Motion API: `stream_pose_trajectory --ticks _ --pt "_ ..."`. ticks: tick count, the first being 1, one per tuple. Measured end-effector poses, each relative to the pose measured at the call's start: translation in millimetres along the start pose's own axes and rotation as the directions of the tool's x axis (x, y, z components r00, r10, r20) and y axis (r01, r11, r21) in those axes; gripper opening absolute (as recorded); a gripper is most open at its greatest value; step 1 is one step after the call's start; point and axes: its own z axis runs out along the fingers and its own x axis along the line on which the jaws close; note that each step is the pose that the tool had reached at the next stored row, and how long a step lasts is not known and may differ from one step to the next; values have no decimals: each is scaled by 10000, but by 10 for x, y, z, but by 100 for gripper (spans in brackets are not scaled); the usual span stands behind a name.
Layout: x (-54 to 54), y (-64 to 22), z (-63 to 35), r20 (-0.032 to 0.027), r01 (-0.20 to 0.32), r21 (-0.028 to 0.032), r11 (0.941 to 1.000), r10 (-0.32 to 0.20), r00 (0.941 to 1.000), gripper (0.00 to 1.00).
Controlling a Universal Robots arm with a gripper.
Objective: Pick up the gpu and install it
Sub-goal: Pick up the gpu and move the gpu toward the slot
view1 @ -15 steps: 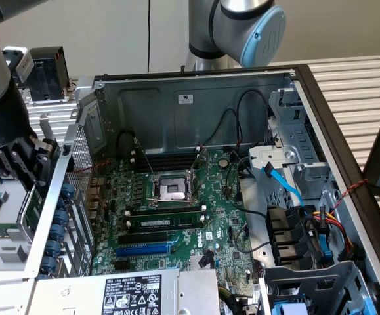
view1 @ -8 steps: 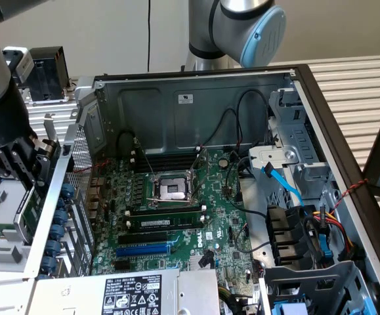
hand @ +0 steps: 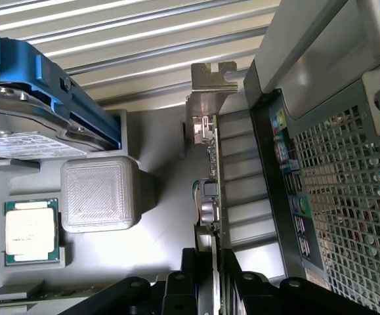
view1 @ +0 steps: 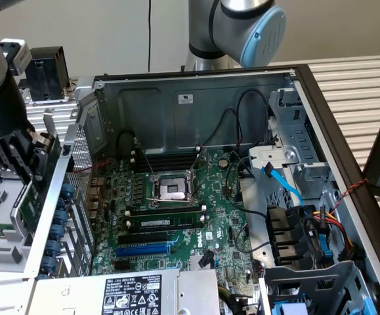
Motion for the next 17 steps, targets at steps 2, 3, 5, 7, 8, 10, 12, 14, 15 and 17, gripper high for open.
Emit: stream_pose_trajectory --ticks 2,3,5,7,8,10,12,14,15,17 --pt "0 3 -22 1 0 0 10000 0 10000 27" --pt "0 5 -42 4 1 -1 10000 -1 10000 27" --pt "1 12 -104 5 1 0 10000 -1 10000 27" --pt "1 23 -193 4 1 0 10000 -1 10000 27" --pt "1 28 -233 3 0 -1 10000 0 10000 27" --pt "2 39 -327 3 0 0 10000 0 10000 27" --pt "1 50 -414 5 0 -1 10000 0 10000 27" --pt "1 61 -508 4 0 0 10000 0 10000 27" --pt "1 67 -553 4 0 -1 10000 0 10000 27" --pt "1 77 -639 4 0 -1 10000 0 10000 27"
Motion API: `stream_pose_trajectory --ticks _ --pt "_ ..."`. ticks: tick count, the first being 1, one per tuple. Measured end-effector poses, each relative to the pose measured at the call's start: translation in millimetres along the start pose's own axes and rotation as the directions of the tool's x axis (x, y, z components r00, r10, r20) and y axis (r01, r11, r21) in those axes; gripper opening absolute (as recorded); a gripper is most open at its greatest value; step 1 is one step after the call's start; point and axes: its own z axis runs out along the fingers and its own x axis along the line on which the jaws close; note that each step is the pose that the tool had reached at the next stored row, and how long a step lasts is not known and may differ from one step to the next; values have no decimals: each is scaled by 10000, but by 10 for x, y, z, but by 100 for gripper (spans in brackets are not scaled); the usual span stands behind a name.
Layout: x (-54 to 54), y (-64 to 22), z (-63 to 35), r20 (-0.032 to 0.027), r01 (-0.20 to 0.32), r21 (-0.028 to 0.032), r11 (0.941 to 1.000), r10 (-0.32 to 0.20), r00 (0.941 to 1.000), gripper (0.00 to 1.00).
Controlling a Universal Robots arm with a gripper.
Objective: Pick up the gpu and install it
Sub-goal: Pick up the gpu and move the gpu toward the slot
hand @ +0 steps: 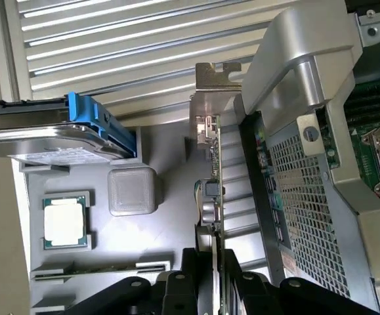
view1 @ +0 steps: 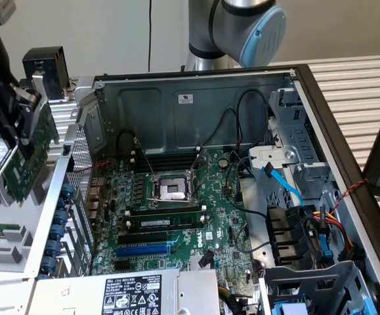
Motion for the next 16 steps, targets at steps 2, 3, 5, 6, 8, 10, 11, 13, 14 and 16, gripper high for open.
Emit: stream_pose_trajectory --ticks 2,3,5,6,8,10,11,13,14,16 --pt "-1 11 -92 0 1 0 10000 -1 10000 27" --pt "-1 17 -138 -1 1 0 10000 -1 10000 27" --pt "-1 27 -227 0 1 0 10000 -1 10000 27" --pt "-1 33 -273 0 1 0 10000 -1 10000 27" --pt "-1 44 -362 0 0 0 10000 0 10000 27" --pt "-1 55 -455 -1 0 0 10000 0 10000 27" --pt "-2 61 -499 0 1 0 10000 -1 10000 27" --pt "-11 73 -588 0 2 0 10000 -2 10000 27" --pt "-21 81 -637 0 2 0 10000 -2 10000 27" --pt "-53 97 -725 0 1 0 10000 -1 10000 27"
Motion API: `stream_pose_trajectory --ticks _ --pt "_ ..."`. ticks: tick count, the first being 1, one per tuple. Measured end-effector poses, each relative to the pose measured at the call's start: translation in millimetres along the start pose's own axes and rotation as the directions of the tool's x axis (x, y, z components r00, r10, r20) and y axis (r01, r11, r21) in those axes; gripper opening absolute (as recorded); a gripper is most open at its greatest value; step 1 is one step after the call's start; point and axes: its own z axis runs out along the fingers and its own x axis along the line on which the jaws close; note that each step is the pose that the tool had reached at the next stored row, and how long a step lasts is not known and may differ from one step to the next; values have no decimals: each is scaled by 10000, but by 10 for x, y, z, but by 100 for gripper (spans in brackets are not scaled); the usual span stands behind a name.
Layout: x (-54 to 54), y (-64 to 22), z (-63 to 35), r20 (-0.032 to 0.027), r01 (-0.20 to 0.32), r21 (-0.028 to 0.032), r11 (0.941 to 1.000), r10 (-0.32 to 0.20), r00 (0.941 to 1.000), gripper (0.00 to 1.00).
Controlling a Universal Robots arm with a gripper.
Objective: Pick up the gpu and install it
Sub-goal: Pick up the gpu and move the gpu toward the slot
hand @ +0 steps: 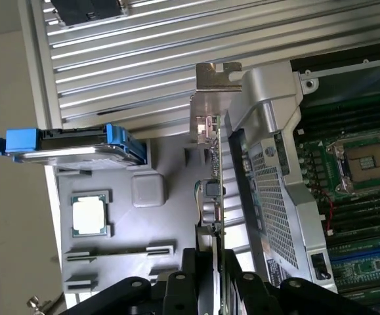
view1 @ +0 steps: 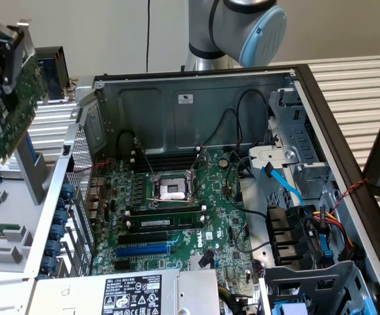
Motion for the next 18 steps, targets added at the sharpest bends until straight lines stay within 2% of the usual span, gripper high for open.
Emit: stream_pose_trajectory --ticks 6,9,12,18 --pt "-207 41 -269 -18 -2 3 10000 2 10000 27" --pt "-321 61 -400 -47 -5 12 10000 5 10000 27" --pt "-422 79 -504 -101 -12 25 10000 12 9999 27" --pt "-616 108 -645 -264 -31 65 10000 33 9996 27"
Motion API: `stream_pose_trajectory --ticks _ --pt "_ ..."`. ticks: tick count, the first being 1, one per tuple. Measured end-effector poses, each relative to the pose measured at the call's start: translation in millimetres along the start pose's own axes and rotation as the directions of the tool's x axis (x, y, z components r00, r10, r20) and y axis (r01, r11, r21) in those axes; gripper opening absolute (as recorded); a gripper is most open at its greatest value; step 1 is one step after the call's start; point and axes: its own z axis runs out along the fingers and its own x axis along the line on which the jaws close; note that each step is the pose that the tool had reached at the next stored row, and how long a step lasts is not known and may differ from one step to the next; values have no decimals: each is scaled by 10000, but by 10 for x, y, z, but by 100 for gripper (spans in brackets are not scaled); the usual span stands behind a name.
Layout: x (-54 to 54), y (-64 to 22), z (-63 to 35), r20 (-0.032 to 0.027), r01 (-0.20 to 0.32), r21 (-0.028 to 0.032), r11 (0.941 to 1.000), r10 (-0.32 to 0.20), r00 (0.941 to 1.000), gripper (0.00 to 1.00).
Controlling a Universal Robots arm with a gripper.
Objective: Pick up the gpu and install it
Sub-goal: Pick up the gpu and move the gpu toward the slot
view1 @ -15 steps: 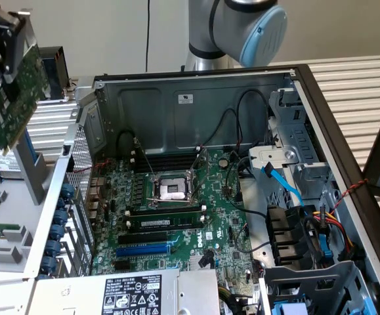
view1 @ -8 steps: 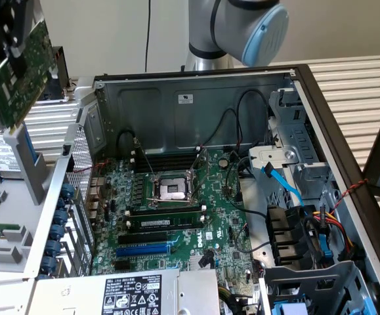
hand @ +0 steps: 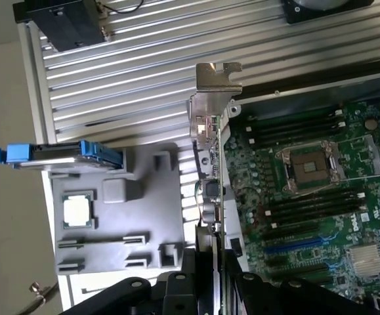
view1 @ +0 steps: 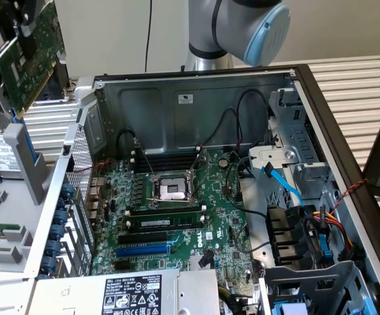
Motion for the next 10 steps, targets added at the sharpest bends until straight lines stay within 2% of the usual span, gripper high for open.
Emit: stream_pose_trajectory --ticks 4,9,10 --pt "-125 18 -45 -100 -12 24 10000 12 9999 27" --pt "-150 21 -46 -115 -15 28 10000 15 9999 27" --pt "-205 34 -46 -116 -14 29 10000 14 9999 27"
